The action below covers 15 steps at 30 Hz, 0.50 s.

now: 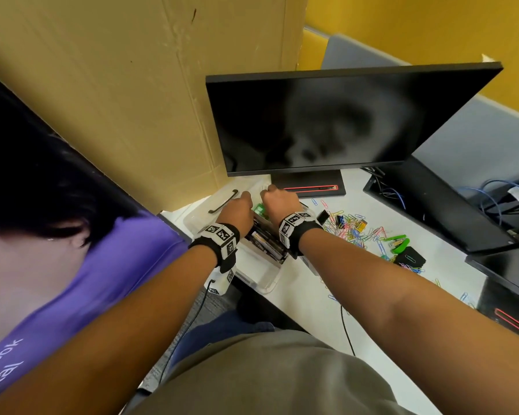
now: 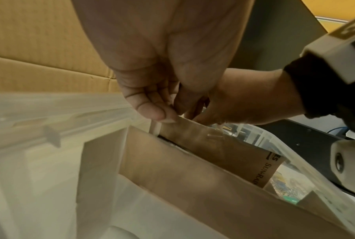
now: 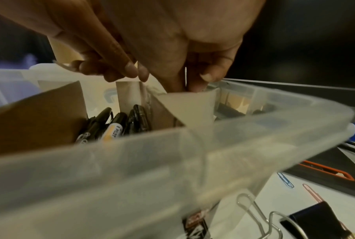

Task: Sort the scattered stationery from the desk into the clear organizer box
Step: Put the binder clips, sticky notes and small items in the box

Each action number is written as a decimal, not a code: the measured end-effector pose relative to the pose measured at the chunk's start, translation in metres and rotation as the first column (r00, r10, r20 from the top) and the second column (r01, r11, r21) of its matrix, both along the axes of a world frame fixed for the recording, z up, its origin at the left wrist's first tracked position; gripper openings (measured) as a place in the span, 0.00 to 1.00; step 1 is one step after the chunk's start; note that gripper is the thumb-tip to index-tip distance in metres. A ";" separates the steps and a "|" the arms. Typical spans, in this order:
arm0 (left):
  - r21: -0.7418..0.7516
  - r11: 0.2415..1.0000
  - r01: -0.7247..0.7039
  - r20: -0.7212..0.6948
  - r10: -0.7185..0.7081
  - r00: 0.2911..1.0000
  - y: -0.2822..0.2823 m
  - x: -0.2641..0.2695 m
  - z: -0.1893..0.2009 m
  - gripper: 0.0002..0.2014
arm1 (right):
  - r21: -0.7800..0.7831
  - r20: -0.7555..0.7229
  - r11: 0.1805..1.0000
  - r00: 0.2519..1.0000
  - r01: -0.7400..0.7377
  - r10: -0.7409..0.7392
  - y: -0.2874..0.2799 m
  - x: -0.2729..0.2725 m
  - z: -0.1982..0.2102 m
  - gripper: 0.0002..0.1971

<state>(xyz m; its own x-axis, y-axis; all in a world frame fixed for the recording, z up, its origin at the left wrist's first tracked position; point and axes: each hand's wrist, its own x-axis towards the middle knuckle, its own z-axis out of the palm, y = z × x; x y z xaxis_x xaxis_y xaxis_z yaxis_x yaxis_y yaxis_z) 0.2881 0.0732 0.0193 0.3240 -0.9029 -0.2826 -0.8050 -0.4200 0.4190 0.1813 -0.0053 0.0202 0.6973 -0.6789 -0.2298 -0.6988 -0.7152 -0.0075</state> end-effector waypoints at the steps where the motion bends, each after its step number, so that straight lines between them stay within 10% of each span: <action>1: 0.004 1.000 0.002 0.000 -0.002 1.000 0.000 0.000 0.000 0.09 | -0.002 -0.026 1.000 1.000 -0.007 0.007 0.000 0.001 -0.001 0.13; 15: -0.013 1.000 0.009 0.021 -0.009 1.000 0.001 -0.006 -0.003 0.08 | 0.043 0.042 0.999 0.999 0.027 -0.029 0.002 -0.016 -0.007 0.10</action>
<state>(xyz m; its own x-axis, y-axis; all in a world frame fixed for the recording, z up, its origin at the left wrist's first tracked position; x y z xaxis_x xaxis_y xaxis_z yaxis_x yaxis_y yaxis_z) 0.2816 0.0746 0.0162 0.3214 -0.9095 -0.2636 -0.8175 -0.4070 0.4076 0.1649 -0.0031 0.0135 0.6879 -0.6886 -0.2292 -0.7171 -0.6937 -0.0679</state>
